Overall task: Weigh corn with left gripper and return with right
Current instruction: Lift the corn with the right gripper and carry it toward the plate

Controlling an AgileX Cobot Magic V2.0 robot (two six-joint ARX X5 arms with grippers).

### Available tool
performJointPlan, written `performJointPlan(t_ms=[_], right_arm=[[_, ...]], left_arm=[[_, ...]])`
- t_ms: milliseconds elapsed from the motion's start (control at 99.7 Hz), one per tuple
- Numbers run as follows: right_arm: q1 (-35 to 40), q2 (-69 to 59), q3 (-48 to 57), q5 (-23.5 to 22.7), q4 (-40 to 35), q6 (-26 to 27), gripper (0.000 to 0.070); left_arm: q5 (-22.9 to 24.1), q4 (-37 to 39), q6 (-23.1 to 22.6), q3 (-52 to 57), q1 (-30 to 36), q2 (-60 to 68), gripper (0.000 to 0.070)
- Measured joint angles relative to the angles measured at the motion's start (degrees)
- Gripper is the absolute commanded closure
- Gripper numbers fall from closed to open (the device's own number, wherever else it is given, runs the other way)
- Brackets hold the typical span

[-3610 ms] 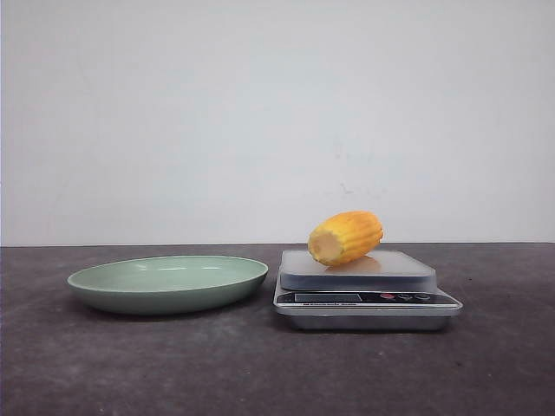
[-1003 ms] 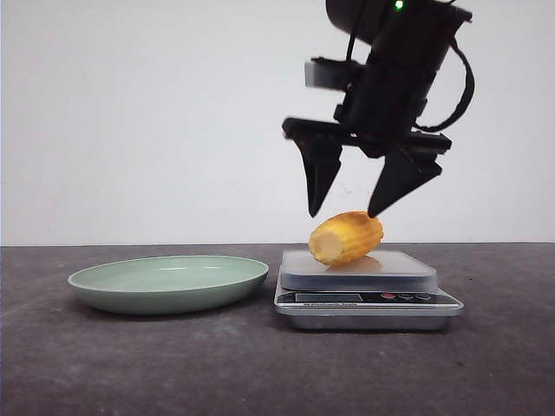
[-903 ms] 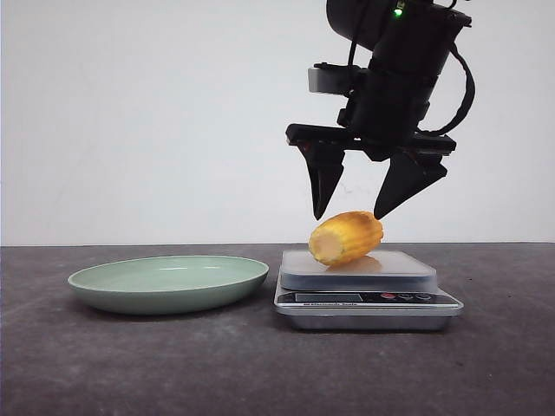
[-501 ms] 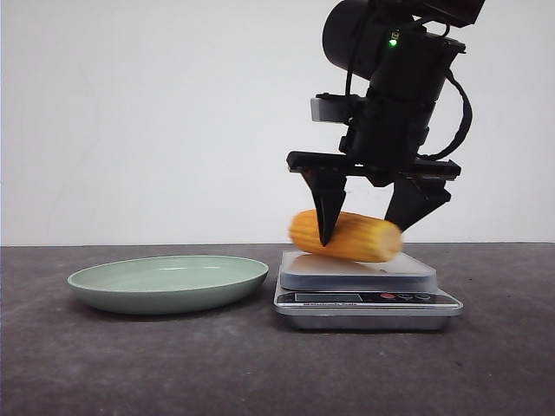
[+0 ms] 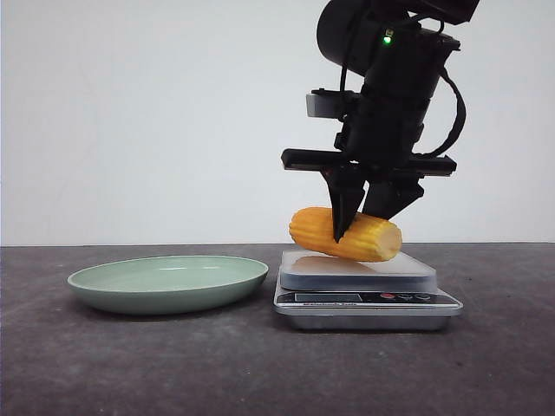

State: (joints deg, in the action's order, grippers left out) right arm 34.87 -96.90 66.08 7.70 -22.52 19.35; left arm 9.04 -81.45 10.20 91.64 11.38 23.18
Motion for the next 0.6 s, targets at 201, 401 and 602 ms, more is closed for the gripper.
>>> performJointPlan(t_ms=[201, 401, 602], right_arm=[[4.76, 3.72, 2.47, -0.20, 1.88, -0.02, 0.0700], [11.37, 3.72, 4.96, -0.22, 3.04, -0.46, 0.0700], [13.84, 3.26, 5.35, -0.55, 8.74, -0.44, 0.0700]], left_arm=[[0.00, 0.00, 0.00, 0.00, 0.00, 0.00, 0.0459], [0.02, 0.00, 0.00, 0.00, 0.00, 0.00, 0.0459], [0.02, 0.00, 0.04, 0.00, 0.00, 0.00, 0.0459]])
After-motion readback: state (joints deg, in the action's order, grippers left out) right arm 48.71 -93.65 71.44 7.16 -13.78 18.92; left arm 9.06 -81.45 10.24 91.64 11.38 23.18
